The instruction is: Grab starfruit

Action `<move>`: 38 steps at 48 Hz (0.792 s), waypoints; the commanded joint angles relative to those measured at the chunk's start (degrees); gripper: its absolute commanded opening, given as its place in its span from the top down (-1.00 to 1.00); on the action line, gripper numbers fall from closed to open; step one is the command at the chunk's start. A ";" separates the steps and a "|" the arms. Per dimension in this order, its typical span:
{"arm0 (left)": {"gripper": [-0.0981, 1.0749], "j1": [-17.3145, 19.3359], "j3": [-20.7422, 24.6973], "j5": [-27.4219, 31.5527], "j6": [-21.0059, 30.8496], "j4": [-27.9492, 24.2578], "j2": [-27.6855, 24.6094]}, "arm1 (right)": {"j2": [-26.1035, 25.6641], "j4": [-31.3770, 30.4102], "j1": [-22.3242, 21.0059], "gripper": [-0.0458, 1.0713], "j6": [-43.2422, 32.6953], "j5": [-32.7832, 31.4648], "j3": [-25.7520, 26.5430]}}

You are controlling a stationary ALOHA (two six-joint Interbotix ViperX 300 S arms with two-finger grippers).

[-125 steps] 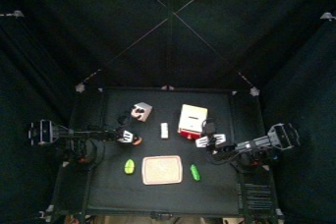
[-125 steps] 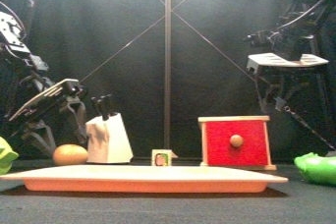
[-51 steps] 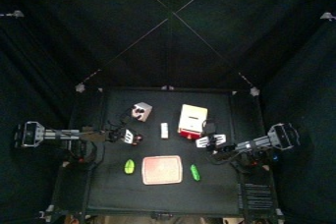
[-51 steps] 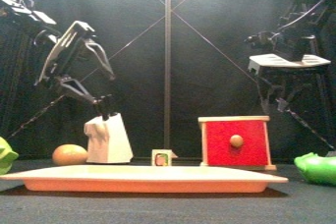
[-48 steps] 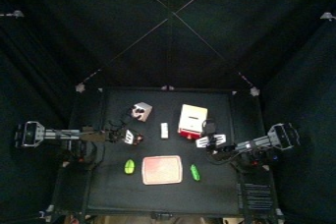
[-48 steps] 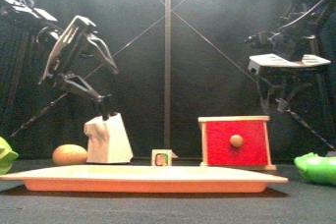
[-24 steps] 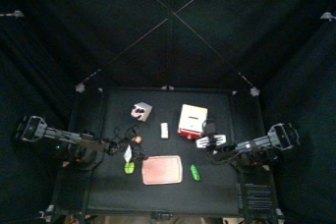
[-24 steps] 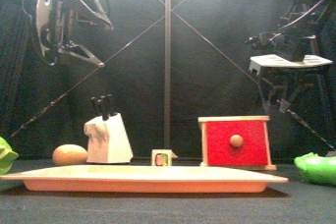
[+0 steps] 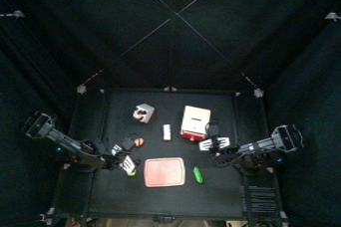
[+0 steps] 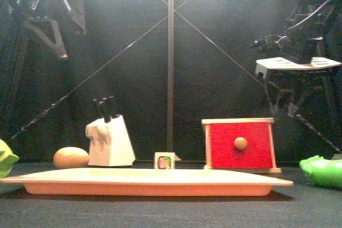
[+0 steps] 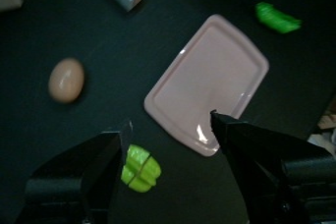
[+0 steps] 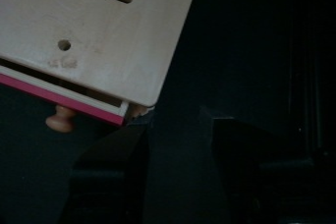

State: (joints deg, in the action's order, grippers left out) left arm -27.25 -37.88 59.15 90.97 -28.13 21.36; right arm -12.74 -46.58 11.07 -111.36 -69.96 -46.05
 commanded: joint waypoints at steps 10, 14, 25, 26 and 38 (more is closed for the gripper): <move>-0.82 2.37 -0.26 3.16 1.49 12.13 -3.87 | -0.53 0.53 0.26 -0.50 0.09 0.09 0.70; -0.82 2.55 -0.88 3.08 2.29 12.39 -5.63 | -0.53 0.53 0.18 -0.50 0.09 0.09 0.62; -0.82 3.43 -2.72 0.18 2.81 13.62 -8.96 | -0.53 0.53 0.26 -0.50 0.09 0.09 0.26; -0.82 3.43 -2.81 -0.53 2.81 13.89 -9.23 | -0.44 0.53 0.26 -0.50 0.09 0.09 0.26; -0.82 4.83 -5.45 -12.66 2.90 16.61 -12.04 | -0.44 0.35 0.18 -0.50 0.18 0.18 0.18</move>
State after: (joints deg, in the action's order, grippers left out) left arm -22.94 -43.15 50.45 93.78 -11.95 9.84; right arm -12.57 -45.97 11.34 -111.36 -69.70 -46.32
